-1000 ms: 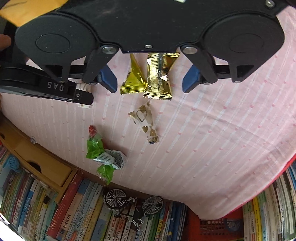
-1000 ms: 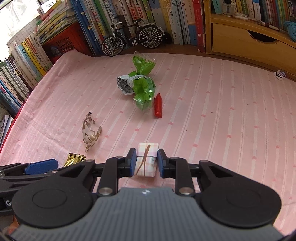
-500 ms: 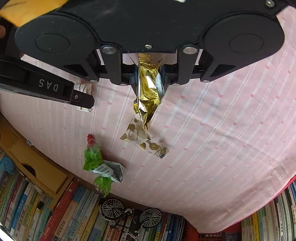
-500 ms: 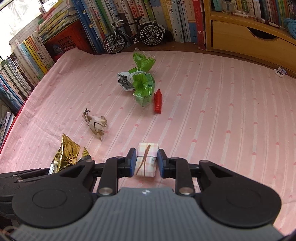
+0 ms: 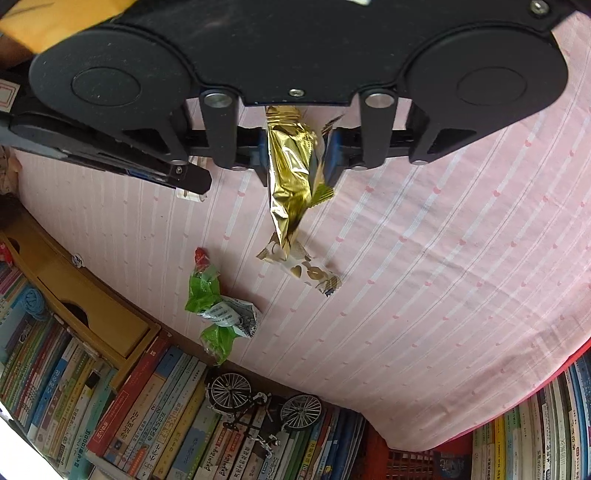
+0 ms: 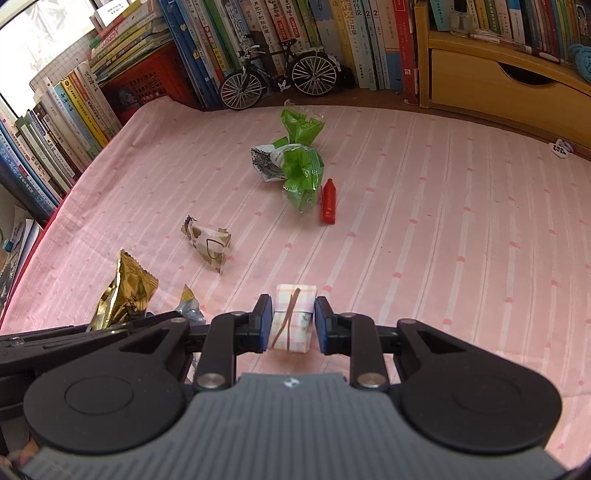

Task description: Collect trash

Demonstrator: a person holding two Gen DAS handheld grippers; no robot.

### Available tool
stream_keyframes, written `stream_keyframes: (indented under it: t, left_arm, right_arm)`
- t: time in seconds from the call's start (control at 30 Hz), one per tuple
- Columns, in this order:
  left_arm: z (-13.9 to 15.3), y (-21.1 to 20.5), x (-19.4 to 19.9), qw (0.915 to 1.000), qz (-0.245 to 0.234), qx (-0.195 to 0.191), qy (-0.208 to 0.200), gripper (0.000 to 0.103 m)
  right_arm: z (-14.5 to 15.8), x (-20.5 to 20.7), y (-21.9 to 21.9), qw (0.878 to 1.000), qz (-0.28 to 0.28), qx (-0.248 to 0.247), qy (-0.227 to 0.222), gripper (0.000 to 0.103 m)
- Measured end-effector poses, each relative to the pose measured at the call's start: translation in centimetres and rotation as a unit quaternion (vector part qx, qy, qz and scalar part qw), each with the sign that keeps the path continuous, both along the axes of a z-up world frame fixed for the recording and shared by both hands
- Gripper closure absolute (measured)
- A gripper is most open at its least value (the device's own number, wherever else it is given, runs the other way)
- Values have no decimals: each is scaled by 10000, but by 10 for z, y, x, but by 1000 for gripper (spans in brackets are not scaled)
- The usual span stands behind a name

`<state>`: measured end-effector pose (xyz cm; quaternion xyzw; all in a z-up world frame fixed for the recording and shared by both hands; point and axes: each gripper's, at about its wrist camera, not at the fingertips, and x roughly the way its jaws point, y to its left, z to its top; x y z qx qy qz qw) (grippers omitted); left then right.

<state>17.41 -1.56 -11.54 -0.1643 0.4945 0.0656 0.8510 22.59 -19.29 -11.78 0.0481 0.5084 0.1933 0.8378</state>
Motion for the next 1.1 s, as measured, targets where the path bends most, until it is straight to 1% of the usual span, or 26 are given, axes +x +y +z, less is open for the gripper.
stream_keyframes:
  t: [0.03, 0.1, 0.13, 0.23, 0.27, 0.33, 0.47, 0.5, 0.6, 0.67, 0.73, 0.97, 1.03, 1.07, 1.1]
  left_arm:
    - [-2, -2, 3, 9999, 73, 83, 25, 42]
    - [-4, -4, 7, 9994, 217, 255, 105, 34]
    - [-5, -5, 8, 9993, 230, 239, 160, 32]
    - [-4, 0, 3, 9993, 330, -39, 141, 24]
    - [-3, 2, -2, 9990, 411, -131, 96, 24]
    - [-3, 6, -6, 9979, 623, -154, 107, 21]
    - [-12, 8, 1, 9941, 1000, -309, 296, 21]
    - [-14, 8, 5, 9930, 1082, -333, 330, 19]
    - [-19, 6, 16, 9904, 1290, -246, 422, 18]
    - [-23, 4, 22, 9891, 1376, -279, 448, 21]
    - [-25, 3, 25, 9890, 1383, -301, 440, 34]
    - [-26, 1, 23, 9912, 1279, -82, 338, 50]
    - [-26, 0, 22, 9923, 1191, 36, 324, 59]
    - [-26, 0, 21, 9926, 1166, 83, 313, 60]
    - [-26, 0, 19, 9927, 1161, 98, 298, 65]
  right_arm:
    - [-1, 0, -1, 10000, -24, -9, 15, 73]
    - [-1, -1, -5, 10000, -71, -26, 38, 72]
    - [-1, -1, -7, 10000, -82, -27, 45, 72]
    - [-2, -1, -12, 9999, -96, -21, 50, 72]
    - [-2, -1, -13, 9999, -90, -18, 47, 72]
    - [-2, -1, -14, 10000, -77, -31, 28, 72]
    - [-1, -1, -17, 10000, -54, -49, -31, 72]
    - [-1, 0, -18, 10000, -55, -55, -41, 72]
    - [-2, 1, -20, 9999, -78, -81, -51, 72]
    - [-2, 2, -22, 9999, -100, -85, -39, 72]
    - [-3, 3, -23, 9999, -117, -89, -23, 72]
    - [-6, 4, -22, 9999, -138, -55, 20, 72]
    - [-7, 4, -21, 9999, -127, -51, 36, 72]
    - [-7, 4, -21, 9999, -119, -49, 41, 72]
    - [-8, 4, -20, 9999, -108, -47, 44, 72]
